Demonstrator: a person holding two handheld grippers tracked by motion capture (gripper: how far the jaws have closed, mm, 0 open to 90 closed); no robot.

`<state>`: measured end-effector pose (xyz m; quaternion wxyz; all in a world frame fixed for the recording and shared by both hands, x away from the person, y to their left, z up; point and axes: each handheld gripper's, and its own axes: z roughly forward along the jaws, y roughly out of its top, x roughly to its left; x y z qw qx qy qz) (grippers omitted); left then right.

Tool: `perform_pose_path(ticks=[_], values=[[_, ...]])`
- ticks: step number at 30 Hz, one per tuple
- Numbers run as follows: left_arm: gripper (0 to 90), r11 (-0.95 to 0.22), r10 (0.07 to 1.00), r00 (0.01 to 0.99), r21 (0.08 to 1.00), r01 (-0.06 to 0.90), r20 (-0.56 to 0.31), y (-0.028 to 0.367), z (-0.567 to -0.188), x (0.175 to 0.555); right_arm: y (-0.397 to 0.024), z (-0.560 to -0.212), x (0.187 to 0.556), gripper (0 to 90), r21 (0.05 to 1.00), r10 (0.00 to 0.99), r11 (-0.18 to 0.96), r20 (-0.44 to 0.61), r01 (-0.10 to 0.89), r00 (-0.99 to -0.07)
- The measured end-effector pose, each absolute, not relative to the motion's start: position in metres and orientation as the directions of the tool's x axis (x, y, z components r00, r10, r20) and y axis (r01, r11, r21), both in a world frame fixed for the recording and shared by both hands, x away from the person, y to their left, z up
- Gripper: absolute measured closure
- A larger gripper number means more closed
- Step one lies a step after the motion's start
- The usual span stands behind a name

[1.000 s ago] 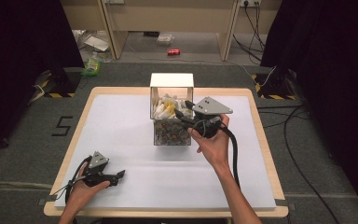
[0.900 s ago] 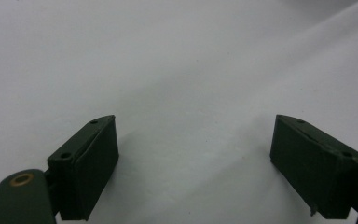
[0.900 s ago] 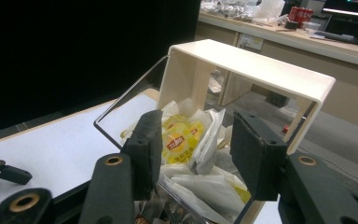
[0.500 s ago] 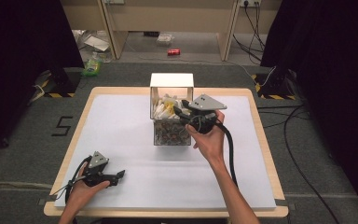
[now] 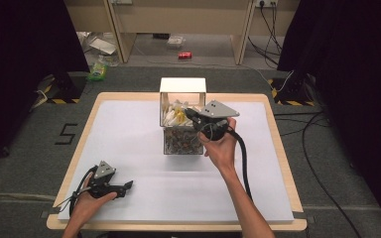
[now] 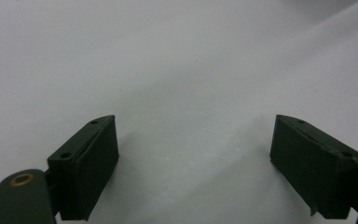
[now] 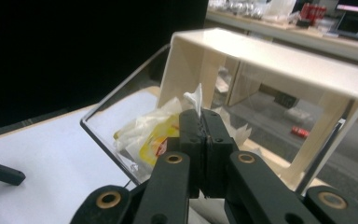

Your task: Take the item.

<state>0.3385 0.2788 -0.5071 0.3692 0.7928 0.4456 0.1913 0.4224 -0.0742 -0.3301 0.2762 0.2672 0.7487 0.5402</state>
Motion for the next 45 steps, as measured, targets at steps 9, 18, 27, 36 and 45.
perform_pose_path(ticks=[9,18,27,36,45], values=[[14.5,-0.33,0.847,0.531,0.756,0.565,-0.027,0.279,-0.507,0.339,-0.085,-0.312,0.41,90.0,0.973,0.698,0.228,-0.137,0.037,-0.703],[14.6,-0.327,0.849,0.528,0.757,0.565,-0.028,0.279,-0.507,0.338,-0.088,-0.311,0.411,90.0,0.974,0.697,0.221,-0.127,0.043,-0.706],[14.4,-0.328,0.849,0.528,0.758,0.564,-0.026,0.278,-0.507,0.338,-0.094,-0.304,0.405,90.0,0.981,0.696,0.191,-0.116,0.027,-0.709],[14.5,-0.327,0.849,0.528,0.757,0.565,-0.027,0.279,-0.507,0.338,-0.107,-0.283,0.389,90.0,0.989,0.698,0.142,-0.125,-0.035,-0.705],[14.7,-0.327,0.848,0.529,0.757,0.565,-0.029,0.279,-0.507,0.339,-0.122,-0.273,0.377,90.0,0.99,0.702,0.129,-0.127,-0.051,-0.701]])
